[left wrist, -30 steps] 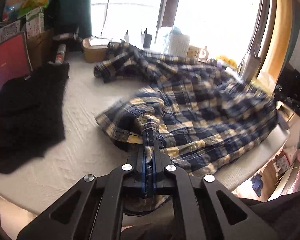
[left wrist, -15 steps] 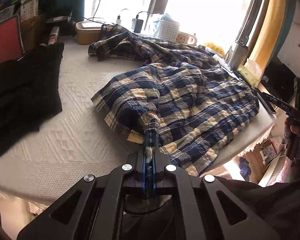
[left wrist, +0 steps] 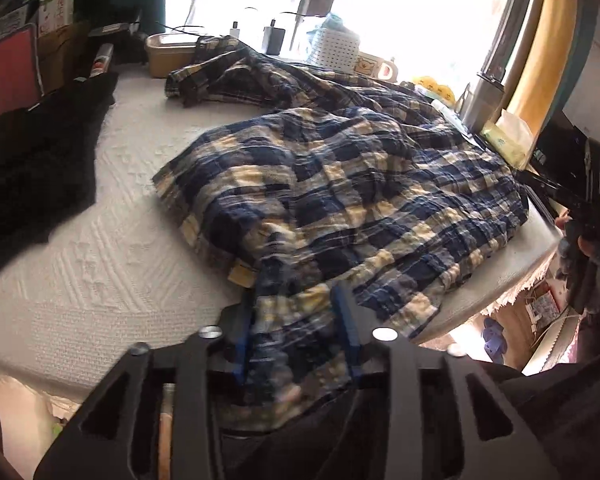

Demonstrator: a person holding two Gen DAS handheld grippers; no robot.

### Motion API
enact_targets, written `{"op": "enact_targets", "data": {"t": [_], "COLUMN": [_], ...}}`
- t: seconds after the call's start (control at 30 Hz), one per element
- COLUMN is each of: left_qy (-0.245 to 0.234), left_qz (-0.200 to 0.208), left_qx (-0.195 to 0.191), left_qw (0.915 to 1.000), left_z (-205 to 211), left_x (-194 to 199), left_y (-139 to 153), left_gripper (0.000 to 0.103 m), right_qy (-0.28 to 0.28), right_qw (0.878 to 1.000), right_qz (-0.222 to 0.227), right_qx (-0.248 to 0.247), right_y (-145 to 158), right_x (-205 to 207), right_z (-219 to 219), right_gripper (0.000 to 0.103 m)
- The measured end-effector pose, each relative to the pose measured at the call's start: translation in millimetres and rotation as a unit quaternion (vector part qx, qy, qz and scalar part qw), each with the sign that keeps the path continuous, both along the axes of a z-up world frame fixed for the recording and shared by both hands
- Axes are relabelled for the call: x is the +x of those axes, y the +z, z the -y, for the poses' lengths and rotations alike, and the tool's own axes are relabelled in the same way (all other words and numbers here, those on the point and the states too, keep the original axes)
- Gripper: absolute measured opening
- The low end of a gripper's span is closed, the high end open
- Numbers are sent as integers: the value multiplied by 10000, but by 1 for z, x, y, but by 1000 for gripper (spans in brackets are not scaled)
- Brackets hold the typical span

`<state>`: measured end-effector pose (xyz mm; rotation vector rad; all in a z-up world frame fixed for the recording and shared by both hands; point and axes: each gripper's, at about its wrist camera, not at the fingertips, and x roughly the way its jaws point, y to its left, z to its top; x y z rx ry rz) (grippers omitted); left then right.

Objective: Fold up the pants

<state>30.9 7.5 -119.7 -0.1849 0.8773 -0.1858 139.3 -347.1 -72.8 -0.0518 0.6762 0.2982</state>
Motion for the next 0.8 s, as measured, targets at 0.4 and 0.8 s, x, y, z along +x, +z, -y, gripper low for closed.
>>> {"op": "enact_targets", "data": {"t": [0.4,0.8], "left_qy": [-243,-273], "left_qz": [-47,-113], "left_qx": [644,663], "left_qw": [9976,9974], "left_z": [21,4], "left_x": [-7,-35], "left_y": [-1,2], "left_gripper": [67,71], "right_qy": [177,89], "right_qw": [9998,9994], "right_qz": [-86,-310], "right_qx": [85,143], "right_y": [-10,-22], "right_x": [8,16], "right_z": [15,9], "right_gripper": [85,57]}}
